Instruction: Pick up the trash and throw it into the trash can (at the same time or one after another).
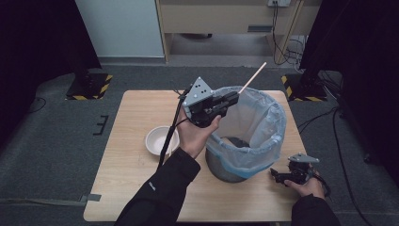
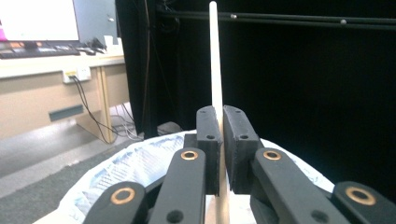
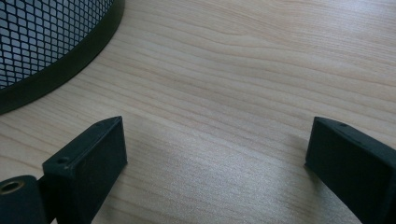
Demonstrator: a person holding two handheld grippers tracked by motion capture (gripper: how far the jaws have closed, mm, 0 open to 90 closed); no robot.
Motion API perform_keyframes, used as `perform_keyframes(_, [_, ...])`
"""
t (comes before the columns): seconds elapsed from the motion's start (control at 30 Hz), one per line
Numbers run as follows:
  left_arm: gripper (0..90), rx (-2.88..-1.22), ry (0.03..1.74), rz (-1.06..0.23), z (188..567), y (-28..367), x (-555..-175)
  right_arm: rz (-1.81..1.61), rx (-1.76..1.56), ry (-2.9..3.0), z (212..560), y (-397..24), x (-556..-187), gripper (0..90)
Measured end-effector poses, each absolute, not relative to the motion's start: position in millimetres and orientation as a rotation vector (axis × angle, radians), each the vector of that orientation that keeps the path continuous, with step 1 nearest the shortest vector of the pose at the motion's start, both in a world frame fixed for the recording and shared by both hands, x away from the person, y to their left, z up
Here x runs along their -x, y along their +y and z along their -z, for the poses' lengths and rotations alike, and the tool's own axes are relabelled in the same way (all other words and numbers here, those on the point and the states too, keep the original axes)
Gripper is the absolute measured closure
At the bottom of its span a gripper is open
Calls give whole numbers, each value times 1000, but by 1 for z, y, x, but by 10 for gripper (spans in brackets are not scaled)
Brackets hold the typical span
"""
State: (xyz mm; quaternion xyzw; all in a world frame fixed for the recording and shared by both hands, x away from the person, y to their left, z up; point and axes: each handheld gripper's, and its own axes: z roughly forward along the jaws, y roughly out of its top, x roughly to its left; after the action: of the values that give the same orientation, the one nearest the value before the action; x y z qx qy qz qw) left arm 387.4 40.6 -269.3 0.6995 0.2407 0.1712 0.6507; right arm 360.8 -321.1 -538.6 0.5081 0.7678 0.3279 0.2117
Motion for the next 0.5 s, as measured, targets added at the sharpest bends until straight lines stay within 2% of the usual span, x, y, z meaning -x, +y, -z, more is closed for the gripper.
perform_keyframes(0.23, [720, -1573, 536, -370, 268, 51, -386, -912, -1413, 2135, 539, -321, -361, 54])
perform_keyframes(0.5, [627, -1549, 581, -425, 271, 92, -377, -910, -1415, 2139, 538, -321, -360, 55])
